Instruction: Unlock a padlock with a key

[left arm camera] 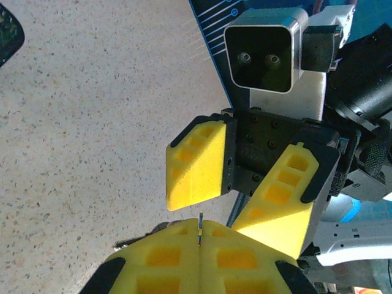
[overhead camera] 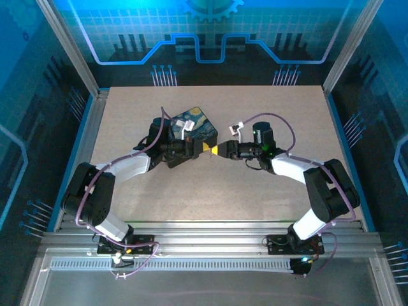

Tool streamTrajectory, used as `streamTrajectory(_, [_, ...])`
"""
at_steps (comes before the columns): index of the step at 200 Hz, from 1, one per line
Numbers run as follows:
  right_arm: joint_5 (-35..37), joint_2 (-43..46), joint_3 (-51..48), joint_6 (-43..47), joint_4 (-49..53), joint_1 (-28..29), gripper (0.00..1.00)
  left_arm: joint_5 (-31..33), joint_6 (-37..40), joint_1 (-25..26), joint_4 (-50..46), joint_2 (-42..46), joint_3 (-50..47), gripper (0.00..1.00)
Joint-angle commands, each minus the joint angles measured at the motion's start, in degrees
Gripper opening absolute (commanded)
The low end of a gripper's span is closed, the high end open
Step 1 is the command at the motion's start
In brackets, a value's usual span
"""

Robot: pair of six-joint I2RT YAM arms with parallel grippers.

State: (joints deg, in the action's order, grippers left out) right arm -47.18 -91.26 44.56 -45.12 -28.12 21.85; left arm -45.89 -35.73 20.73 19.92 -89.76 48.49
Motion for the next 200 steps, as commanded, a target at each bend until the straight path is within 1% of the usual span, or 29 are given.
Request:
streamTrajectory(1, [1.6, 0.7, 0.1, -2.6, -4.3, 0.7, 0.46, 0.1, -1.1, -0.1, 2.6, -0.2, -1.3, 0.0])
streamTrajectory(88, [1.7, -1.7, 0.9, -4.4, -6.3, 2.3, 0.44, 0.8, -2.8, -0.1, 4.3, -0.2, -1.7, 0.0])
streamTrajectory(148, [1.6, -2.4, 0.2, -6.2, -9.2, 2.4, 0.39, 1.1, -4.0, -0.1, 5.8, -0.5, -2.0, 0.0])
streamTrajectory(200, [1.3, -3.2, -0.3, -7.8, -11.7, 2.7, 0.38, 1.5, -5.2, -0.1, 7.6, -0.7, -2.5, 0.0])
